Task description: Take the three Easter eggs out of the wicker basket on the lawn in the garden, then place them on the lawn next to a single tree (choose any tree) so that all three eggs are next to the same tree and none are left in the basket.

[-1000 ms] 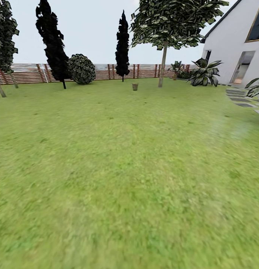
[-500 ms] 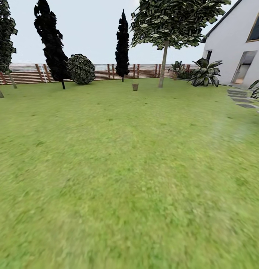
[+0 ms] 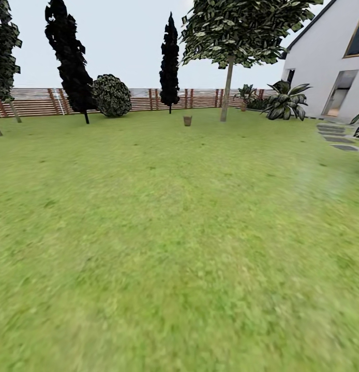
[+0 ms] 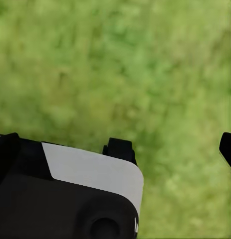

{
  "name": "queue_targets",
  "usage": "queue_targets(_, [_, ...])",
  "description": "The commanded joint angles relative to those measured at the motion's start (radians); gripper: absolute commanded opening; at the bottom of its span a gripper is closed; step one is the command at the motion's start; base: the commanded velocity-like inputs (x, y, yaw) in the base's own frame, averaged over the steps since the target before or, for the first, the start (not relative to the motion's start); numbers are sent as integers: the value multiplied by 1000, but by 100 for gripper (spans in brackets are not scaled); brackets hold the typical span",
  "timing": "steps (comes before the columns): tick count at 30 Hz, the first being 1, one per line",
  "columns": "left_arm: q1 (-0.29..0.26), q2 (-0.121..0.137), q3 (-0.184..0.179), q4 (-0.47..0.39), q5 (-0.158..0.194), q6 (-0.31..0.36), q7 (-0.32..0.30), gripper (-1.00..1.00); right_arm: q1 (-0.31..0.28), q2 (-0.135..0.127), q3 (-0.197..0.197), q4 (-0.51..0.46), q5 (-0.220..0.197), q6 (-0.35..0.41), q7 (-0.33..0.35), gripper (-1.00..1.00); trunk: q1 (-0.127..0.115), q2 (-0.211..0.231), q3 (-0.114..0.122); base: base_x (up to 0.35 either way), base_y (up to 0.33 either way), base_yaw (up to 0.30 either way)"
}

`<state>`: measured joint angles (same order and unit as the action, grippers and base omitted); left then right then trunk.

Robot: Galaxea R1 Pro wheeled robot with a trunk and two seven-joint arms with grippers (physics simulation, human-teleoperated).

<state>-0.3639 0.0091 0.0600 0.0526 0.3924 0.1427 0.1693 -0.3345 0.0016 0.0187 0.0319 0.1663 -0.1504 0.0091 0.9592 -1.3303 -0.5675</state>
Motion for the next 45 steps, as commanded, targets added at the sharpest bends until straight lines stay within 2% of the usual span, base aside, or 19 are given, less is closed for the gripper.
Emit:
queue_targets(1, [-1, 0, 6, 1, -1, 2, 3, 100, -1, 0, 1, 3, 4, -6, 0, 100, 1, 0, -1, 325, 0, 0])
queue_targets(45, [-1, 0, 6, 1, -1, 2, 3, 100, -1, -1, 1, 3, 4, -4, 2, 100, 1, 0, -1, 325, 0, -25])
